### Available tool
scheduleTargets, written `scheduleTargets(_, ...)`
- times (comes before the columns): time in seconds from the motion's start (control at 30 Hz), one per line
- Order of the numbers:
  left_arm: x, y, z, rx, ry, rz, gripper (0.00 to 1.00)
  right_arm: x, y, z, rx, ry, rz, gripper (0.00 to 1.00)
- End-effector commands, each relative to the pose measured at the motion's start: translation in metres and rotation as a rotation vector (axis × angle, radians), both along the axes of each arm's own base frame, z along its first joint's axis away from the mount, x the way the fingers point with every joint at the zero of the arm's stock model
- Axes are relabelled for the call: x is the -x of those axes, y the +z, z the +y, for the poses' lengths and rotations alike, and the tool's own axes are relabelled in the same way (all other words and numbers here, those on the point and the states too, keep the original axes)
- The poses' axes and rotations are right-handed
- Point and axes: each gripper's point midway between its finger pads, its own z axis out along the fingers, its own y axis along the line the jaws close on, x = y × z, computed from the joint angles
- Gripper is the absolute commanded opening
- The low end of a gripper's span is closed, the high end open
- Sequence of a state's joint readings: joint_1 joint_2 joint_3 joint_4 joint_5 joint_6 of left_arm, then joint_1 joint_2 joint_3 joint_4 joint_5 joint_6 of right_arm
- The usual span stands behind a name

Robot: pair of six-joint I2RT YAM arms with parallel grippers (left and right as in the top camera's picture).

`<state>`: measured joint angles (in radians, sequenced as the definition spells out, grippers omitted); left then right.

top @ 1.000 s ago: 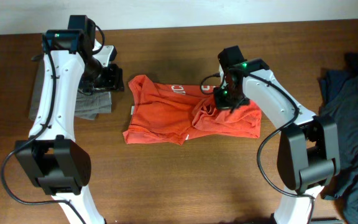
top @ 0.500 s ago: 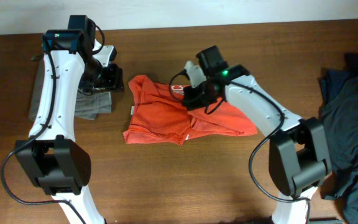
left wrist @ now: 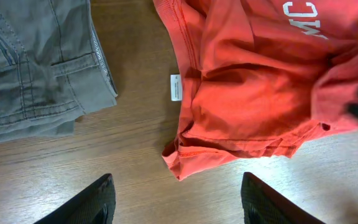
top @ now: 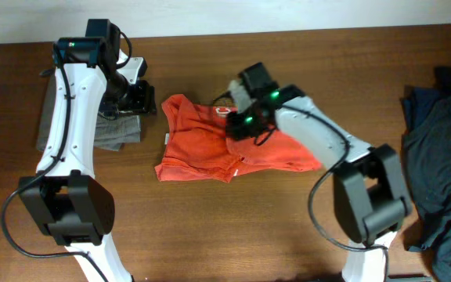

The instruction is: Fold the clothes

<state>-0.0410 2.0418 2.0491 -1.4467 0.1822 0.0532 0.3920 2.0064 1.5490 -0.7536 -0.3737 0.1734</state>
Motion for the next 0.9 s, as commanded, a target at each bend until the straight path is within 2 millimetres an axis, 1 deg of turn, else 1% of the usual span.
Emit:
scheduleTargets(0.0,0.003,0.009,-0.002,0.004,-0.007,-0.022,0.65,-0.024,0.047,-0.050,0.010,-0.112,-0.080,0.20)
scheduleTargets(0.03,0.003,0.009,-0.002,0.004,-0.008,-0.022,0.65,-0.021,0.043,-0.061,0.025,-0.133,-0.051,0.09)
scheduleTargets(0.07,0.002,0.009,-0.002,0.005,-0.008,-0.024,0.65,-0.017,0.037,-0.073,0.044,-0.154,-0.017,0.06)
scheduleTargets(0.1,0.002,0.009,-0.002,0.005,-0.008,-0.026,0.65,-0.012,0.026,-0.084,0.070,-0.175,0.023,0.04)
scheduleTargets(0.13,0.001,0.010,-0.002,0.005,-0.008,-0.030,0.65,-0.006,0.013,-0.093,0.095,-0.189,0.060,0.04)
scheduleTargets(0.2,-0.002,0.010,-0.003,0.010,-0.008,-0.040,0.66,0.003,-0.011,-0.099,0.117,-0.181,0.106,0.04)
scheduleTargets(0.23,-0.002,0.011,-0.006,0.029,-0.011,-0.044,0.71,0.012,-0.036,-0.103,0.145,-0.184,0.146,0.04)
scheduleTargets(0.3,-0.003,0.012,-0.012,0.065,-0.017,-0.046,0.75,0.023,-0.066,-0.112,0.185,-0.196,0.182,0.04)
scheduleTargets(0.37,-0.001,0.013,-0.018,0.097,-0.023,-0.040,0.80,0.029,-0.080,-0.121,0.197,-0.235,0.209,0.04)
scheduleTargets(0.4,0.000,0.012,-0.019,0.103,-0.025,-0.035,0.80,0.030,-0.081,-0.124,0.197,-0.246,0.215,0.04)
scheduleTargets(0.43,0.001,0.010,-0.021,0.110,-0.027,-0.027,0.84,0.030,-0.081,-0.131,0.199,-0.274,0.227,0.04)
scheduleTargets(0.47,0.003,0.004,-0.021,0.113,-0.026,-0.012,0.87,0.030,-0.080,-0.138,0.196,-0.303,0.239,0.04)
scheduleTargets(0.5,0.004,0.000,-0.021,0.113,-0.026,-0.003,0.87,0.030,-0.081,-0.143,0.196,-0.329,0.253,0.04)
scheduleTargets(0.53,0.007,-0.014,-0.023,0.121,-0.025,0.019,0.95,0.035,-0.081,-0.152,0.190,-0.355,0.286,0.04)
scheduleTargets(0.57,0.009,-0.025,-0.026,0.144,-0.027,0.035,0.95,0.038,-0.080,-0.156,0.183,-0.364,0.306,0.05)
scheduleTargets(0.6,0.012,-0.042,-0.032,0.176,-0.029,0.055,0.96,0.040,-0.080,-0.158,0.177,-0.352,0.315,0.05)
scheduleTargets(0.63,0.014,-0.055,-0.036,0.201,-0.031,0.064,0.96,0.041,-0.080,-0.156,0.172,-0.313,0.307,0.08)
scheduleTargets(0.7,0.018,-0.079,-0.044,0.257,-0.035,0.070,0.97,0.045,-0.080,-0.155,0.179,-0.284,0.310,0.09)
scheduleTargets(0.8,0.025,-0.103,-0.062,0.374,-0.033,0.078,0.98,0.048,-0.080,-0.155,0.182,-0.280,0.322,0.09)
scheduleTargets(0.87,0.032,-0.118,-0.079,0.462,-0.055,0.079,0.98,0.048,-0.080,-0.154,0.182,-0.278,0.320,0.09)
